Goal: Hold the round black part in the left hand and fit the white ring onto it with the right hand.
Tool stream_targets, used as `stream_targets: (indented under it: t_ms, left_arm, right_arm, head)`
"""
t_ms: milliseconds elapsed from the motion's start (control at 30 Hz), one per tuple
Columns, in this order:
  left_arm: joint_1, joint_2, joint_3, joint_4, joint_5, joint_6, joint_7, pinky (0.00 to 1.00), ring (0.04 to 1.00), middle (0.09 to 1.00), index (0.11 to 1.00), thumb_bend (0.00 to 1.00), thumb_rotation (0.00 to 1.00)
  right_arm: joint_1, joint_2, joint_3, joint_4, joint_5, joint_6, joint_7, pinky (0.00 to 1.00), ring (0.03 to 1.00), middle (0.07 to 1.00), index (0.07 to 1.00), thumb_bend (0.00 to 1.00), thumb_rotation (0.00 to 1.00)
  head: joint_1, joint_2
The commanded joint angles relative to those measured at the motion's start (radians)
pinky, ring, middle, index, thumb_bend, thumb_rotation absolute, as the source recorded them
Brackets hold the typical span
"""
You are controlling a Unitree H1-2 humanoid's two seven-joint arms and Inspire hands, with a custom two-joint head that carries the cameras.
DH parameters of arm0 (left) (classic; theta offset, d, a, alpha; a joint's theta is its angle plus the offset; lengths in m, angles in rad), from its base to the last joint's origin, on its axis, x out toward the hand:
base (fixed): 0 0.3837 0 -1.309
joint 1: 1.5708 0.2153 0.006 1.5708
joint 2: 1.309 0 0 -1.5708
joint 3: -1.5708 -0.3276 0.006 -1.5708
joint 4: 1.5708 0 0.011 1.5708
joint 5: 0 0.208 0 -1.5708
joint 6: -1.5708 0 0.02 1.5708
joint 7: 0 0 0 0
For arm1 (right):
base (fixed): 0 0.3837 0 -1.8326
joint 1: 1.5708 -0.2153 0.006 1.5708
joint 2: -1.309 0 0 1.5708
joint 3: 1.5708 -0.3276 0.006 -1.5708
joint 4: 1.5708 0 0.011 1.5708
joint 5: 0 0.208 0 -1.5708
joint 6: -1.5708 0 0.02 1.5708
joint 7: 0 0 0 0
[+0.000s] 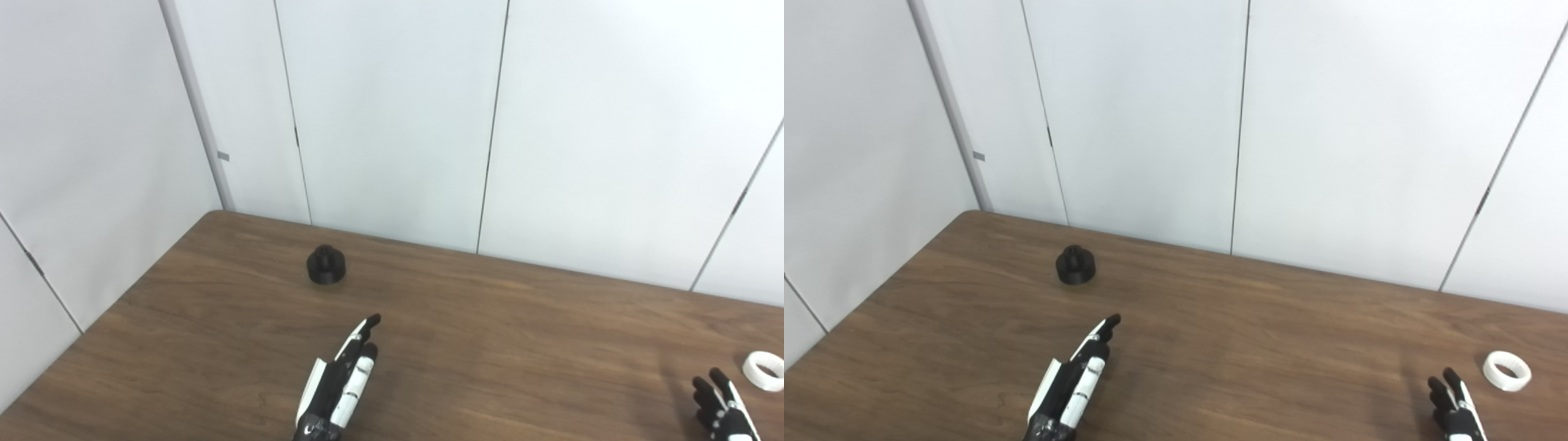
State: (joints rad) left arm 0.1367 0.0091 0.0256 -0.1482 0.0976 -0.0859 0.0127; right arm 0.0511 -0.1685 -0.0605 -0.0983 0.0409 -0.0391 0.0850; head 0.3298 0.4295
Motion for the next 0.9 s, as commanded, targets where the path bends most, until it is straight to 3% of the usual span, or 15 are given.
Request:
stream_targets:
  t_ms: [0,167,333,467,667,867]
  left_arm:
    - [0.026,0.002,-0.017,0.002,0.035,-0.001,0.009,1.0,1.0,0.991,0.955,0.53,0.83]
    - [0.026,0.012,-0.018,-0.065,0.12,0.028,0.034,0.95,0.967,0.966,0.948,0.72,0.55]
    - [-0.007,0.04,-0.008,-0.126,0.222,0.07,0.05,0.97,0.967,0.954,0.913,0.85,0.42]
    - [-0.043,0.078,-0.006,-0.186,0.273,0.159,0.011,1.0,0.998,0.992,0.935,0.93,0.38]
    - [-0.113,0.155,-0.02,-0.234,0.461,0.268,-0.006,1.0,1.0,0.981,0.948,0.96,0.4]
    - [-0.185,0.202,0.0,-0.181,0.542,0.309,0.022,1.0,1.0,0.97,0.918,0.95,0.41]
  right_arm:
    - [0.014,0.008,0.003,-0.015,0.026,0.006,0.013,1.0,0.996,0.974,0.993,0.48,1.0]
    - [0.017,0.004,0.005,-0.01,0.034,-0.015,0.017,1.0,1.0,0.979,0.998,0.52,1.0]
    - [0.023,0.003,0.004,-0.016,0.029,-0.016,0.017,1.0,1.0,0.972,0.99,0.53,1.0]
    - [0.025,0.0,0.006,-0.01,0.033,-0.025,0.025,1.0,0.99,0.968,0.985,0.53,1.0]
    - [0.028,0.0,0.009,-0.02,0.03,-0.017,0.026,1.0,0.979,0.959,0.976,0.51,1.0]
    - [0.026,-0.003,0.006,-0.016,0.036,-0.017,0.028,1.0,0.968,0.952,0.972,0.5,1.0]
  head:
    - [-0.004,0.004]
    - [-0.01,0.011]
    - [-0.015,0.016]
    - [-0.021,0.021]
    - [-0.032,0.025]
    - [-0.03,0.027]
